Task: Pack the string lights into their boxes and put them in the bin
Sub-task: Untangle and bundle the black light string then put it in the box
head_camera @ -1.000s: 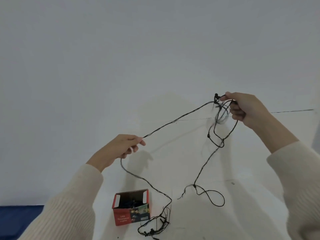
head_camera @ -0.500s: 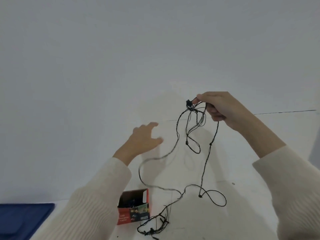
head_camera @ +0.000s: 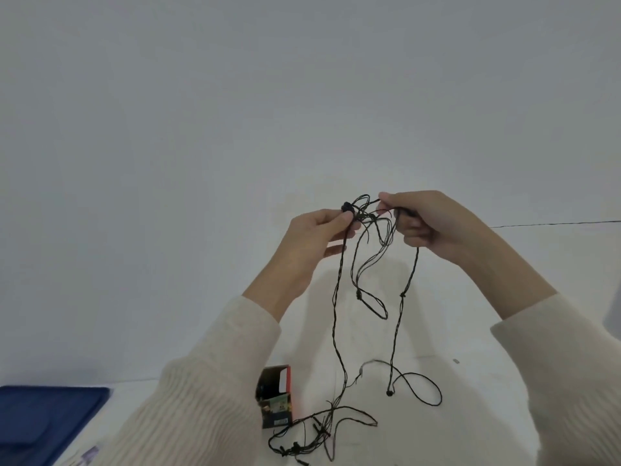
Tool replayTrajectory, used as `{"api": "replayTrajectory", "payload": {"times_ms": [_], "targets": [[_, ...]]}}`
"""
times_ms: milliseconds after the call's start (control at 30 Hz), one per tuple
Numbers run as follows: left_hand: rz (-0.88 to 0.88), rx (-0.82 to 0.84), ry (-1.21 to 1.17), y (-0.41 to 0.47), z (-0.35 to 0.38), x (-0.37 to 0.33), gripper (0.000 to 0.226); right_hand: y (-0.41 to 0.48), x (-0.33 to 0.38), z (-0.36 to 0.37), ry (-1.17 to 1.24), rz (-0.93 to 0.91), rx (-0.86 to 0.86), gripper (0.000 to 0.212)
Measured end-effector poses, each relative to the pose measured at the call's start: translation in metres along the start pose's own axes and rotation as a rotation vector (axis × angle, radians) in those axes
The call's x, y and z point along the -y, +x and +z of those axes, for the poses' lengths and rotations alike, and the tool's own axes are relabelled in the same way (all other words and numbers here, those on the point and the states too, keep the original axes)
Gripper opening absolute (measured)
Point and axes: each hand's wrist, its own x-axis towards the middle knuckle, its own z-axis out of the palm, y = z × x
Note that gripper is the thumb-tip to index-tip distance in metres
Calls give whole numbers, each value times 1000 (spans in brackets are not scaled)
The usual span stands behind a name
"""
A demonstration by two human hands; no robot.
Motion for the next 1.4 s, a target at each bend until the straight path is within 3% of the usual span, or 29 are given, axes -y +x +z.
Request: {"api": "replayTrajectory", "payload": {"times_ms": [133,233,333,467,600,700,900,1067,1167,1300,1400], "targets": [[-170,18,-404,2,-8,-3,15,4,-13,-7,43,66,-22,28],[-189,-23,-587,2,-9,-1,15,1,-19,-6,-116,99,86,27],[-147,-28,-441,4,-10,1,21,-3,-18,-2,-315,51,68,23],[-50,-59,-82,6,-11,-1,19,-2,-4,2,-168,-221,-199,25],[22,-46,114,7,-7,-4,19,-6,8,16,-364,-294,-44,26],[19,-16,31,6,-7,-8,21,-7,7,21,-458,-230,33,25],[-44,59,-155,2,-14,-15,25,-11,2,29,-222,-165,171,22],[-76,59,-124,0,-14,-16,19,-8,-2,35,-154,-166,-24,14],[-106,86,-176,-2,-14,-16,14,-6,-3,35,40,-115,-106,31],[-194,105,-313,1,-14,-17,14,-5,-9,32,470,23,79,28],[-215,121,-407,4,-15,-20,19,-5,-13,30,354,36,196,18]]}}
